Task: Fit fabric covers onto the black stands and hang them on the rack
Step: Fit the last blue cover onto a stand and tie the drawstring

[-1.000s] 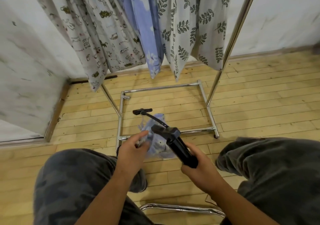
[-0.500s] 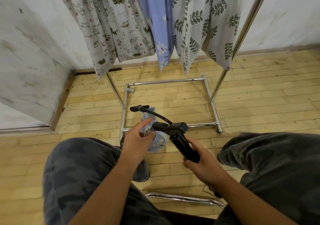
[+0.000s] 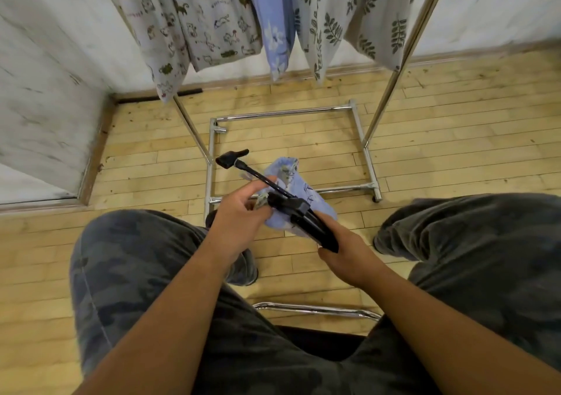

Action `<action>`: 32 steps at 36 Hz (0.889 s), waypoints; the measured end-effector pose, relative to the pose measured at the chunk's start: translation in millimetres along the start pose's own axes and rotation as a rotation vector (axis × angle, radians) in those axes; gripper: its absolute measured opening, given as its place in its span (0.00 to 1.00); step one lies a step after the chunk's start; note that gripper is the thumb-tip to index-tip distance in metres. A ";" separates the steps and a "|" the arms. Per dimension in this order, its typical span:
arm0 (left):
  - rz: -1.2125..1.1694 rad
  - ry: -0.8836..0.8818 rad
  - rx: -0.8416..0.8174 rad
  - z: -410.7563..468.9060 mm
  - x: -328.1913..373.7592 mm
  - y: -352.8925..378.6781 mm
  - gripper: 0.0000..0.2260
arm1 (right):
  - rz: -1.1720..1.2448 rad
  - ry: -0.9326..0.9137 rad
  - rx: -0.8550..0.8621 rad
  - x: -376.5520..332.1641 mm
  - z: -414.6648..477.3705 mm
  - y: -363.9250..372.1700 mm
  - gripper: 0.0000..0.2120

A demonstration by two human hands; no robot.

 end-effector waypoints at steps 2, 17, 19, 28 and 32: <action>-0.024 -0.001 -0.017 0.2 1.1 0.6 0.25 | -0.002 -0.008 0.010 -0.2 2.0 0.7 0.39; -0.060 0.009 -0.106 -5.1 2.3 5.4 0.23 | -0.369 0.038 0.011 18.0 5.7 9.1 0.39; -0.041 0.019 -0.115 -4.5 -0.3 5.6 0.23 | -0.403 0.061 0.008 22.2 5.2 8.5 0.39; -0.061 0.100 -0.066 -11.9 18.6 3.3 0.17 | -0.457 0.121 0.100 26.2 6.8 -2.5 0.39; -0.085 0.120 -0.088 -11.1 18.5 0.9 0.21 | -0.500 0.116 0.099 24.5 5.3 -4.0 0.39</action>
Point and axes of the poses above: each hand's wrist, its own z-axis towards the middle knuckle, its own y-axis out of the palm, x = y × z, the point moved 5 cm from there along z, towards the middle knuckle, and after that the axes turned 4 degrees about x, right-handed, at the moved point
